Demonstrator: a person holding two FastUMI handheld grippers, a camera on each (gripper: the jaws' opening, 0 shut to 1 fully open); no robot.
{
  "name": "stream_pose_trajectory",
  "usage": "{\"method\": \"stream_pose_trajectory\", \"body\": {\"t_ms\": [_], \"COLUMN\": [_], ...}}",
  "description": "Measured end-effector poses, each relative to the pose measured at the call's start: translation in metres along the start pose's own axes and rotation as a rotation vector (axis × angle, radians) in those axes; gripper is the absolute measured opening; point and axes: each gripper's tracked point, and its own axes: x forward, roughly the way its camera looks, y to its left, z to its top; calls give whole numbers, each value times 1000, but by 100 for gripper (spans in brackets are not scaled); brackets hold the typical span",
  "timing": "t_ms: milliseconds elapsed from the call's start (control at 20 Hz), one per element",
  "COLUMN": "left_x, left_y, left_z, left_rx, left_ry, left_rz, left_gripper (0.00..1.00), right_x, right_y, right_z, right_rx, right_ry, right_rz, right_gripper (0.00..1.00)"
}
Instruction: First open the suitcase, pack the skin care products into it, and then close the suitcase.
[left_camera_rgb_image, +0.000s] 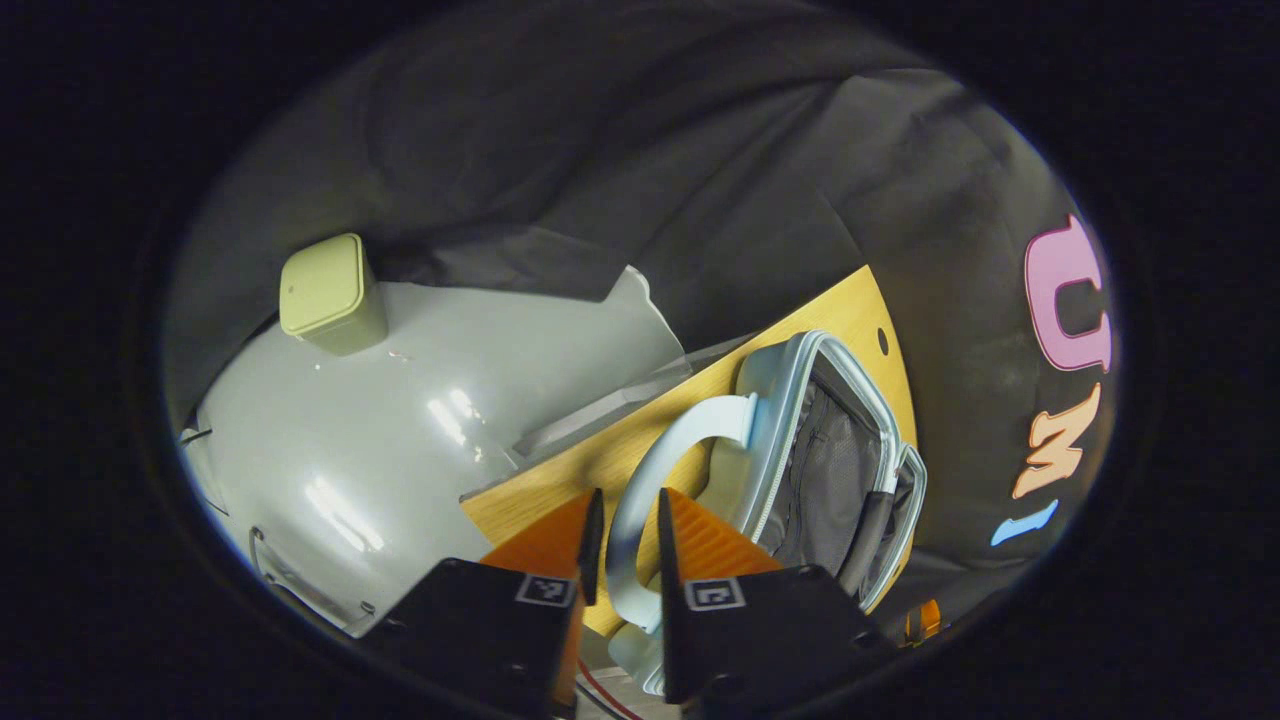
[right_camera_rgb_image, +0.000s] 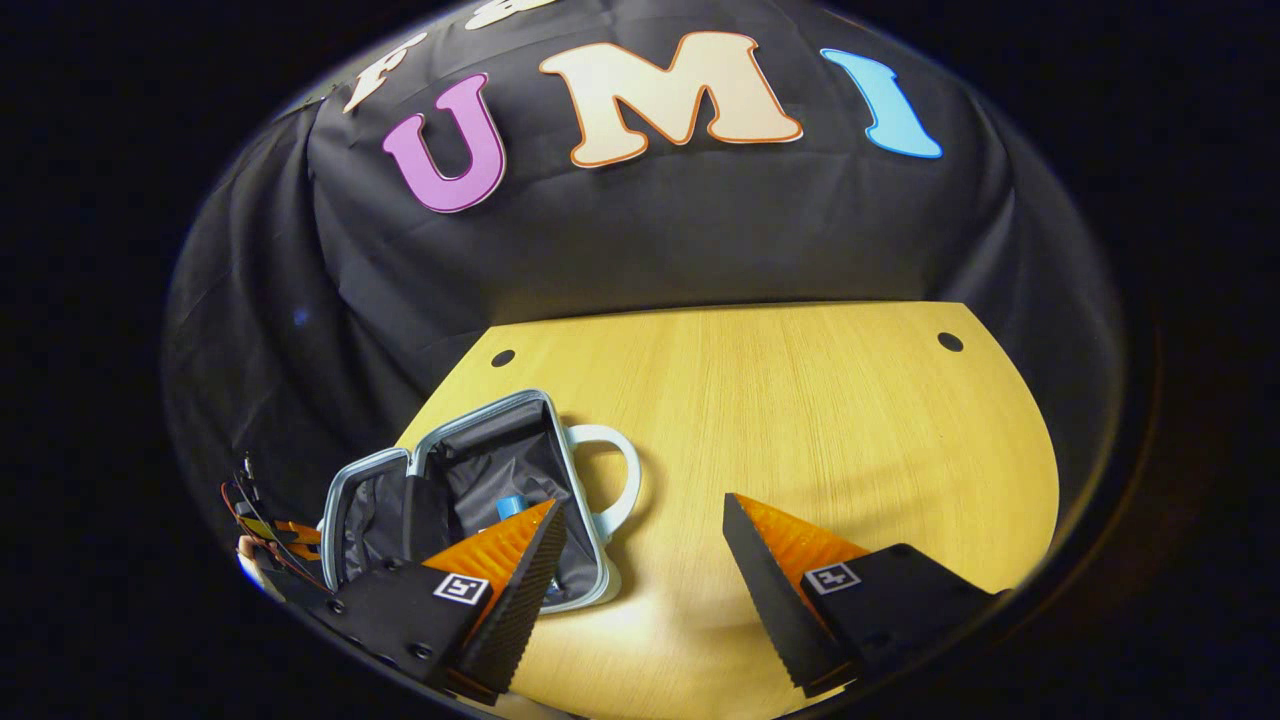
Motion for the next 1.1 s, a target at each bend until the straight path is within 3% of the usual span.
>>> {"method": "stream_pose_trajectory", "body": {"t_ms": [100, 200, 450, 750, 850, 900, 950, 1100], "left_x": [6, 2, -6, -51, -65, -75, -84, -106], "left_y": [7, 3, -15, -61, -76, -83, -89, -106], "left_z": [0, -1, -3, -7, -7, -6, -6, -10], "left_rx": [4, 26, 114, 174, 185, 190, 195, 198], "left_ry": [4, 12, 28, -6, -37, -49, -62, -90], "left_rz": [18, 22, 6, -27, -62, -81, -95, -131], "left_gripper": [11, 8, 7, 3, 3, 3, 3, 3], "right_x": [-1, -3, -1, 0, -2, -4, -6, -13], "right_y": [1, 2, 7, 9, 8, 7, 6, 0], "right_z": [-3, -6, -15, -25, -27, -29, -30, -34], "right_rx": [-6, -13, -25, -46, -52, -51, -48, -43], "right_ry": [1, 1, 12, 11, 13, 12, 13, 4], "right_rz": [-6, -5, 5, 30, 42, 48, 55, 73], "right_gripper": [98, 98, 98, 98, 98, 94, 98, 98]}}
